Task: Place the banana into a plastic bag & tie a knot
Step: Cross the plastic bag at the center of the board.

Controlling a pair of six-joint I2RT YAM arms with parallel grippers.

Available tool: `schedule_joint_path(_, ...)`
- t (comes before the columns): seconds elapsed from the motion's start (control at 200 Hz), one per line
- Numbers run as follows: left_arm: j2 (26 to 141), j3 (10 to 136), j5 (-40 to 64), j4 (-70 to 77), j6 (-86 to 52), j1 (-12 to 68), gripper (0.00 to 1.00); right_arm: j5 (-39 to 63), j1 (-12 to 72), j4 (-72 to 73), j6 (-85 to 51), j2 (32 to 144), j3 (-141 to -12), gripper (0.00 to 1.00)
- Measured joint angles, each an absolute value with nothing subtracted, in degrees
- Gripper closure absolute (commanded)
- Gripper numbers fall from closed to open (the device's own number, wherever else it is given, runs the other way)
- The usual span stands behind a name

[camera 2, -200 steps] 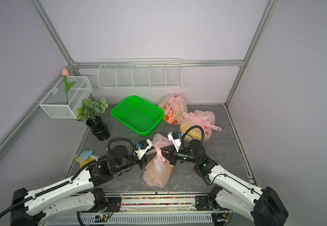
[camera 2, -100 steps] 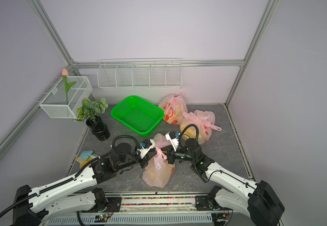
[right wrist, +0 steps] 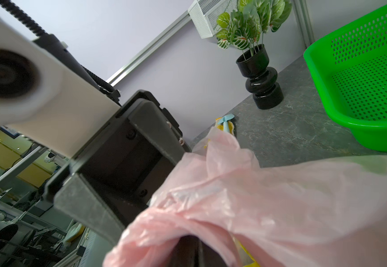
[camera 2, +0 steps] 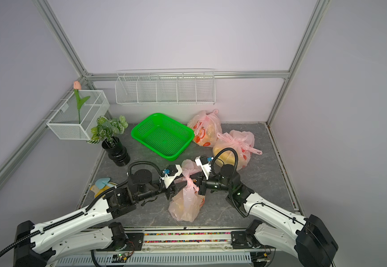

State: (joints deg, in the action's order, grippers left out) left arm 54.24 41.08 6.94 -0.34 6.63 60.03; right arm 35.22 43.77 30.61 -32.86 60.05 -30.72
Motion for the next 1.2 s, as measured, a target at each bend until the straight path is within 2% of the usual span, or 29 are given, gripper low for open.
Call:
schedule_joint_path(0.195, 52.75, 39.97, 7.84, -0.54, 6.02, 60.18, 0.54, 36.07, 43.75, 35.81, -34.79, 60.25, -30.63, 0.94)
schedule_joint_path(0.405, 52.34, 39.83, 8.36, -1.69, 5.34, 60.18, 0.45, 37.32, 43.77, 41.23, -37.15, 62.3, -30.61, 0.93)
schedule_joint_path(0.535, 50.81, 39.22, 7.31, -2.24, 5.06, 60.16, 0.45, 37.54, 43.77, 42.06, -37.47, 62.83, -30.59, 0.93)
schedule_joint_path(0.905, 48.69, 38.98, 4.32, -3.7, 4.67, 60.16, 0.64, 37.39, 43.77, 42.06, -37.3, 62.81, -30.59, 0.93)
schedule_joint_path(1.204, 48.64, 38.98, 4.34, -3.73, 4.51, 60.16, 0.73, 37.36, 44.05, 40.97, -36.12, 62.81, -30.59, 0.93)
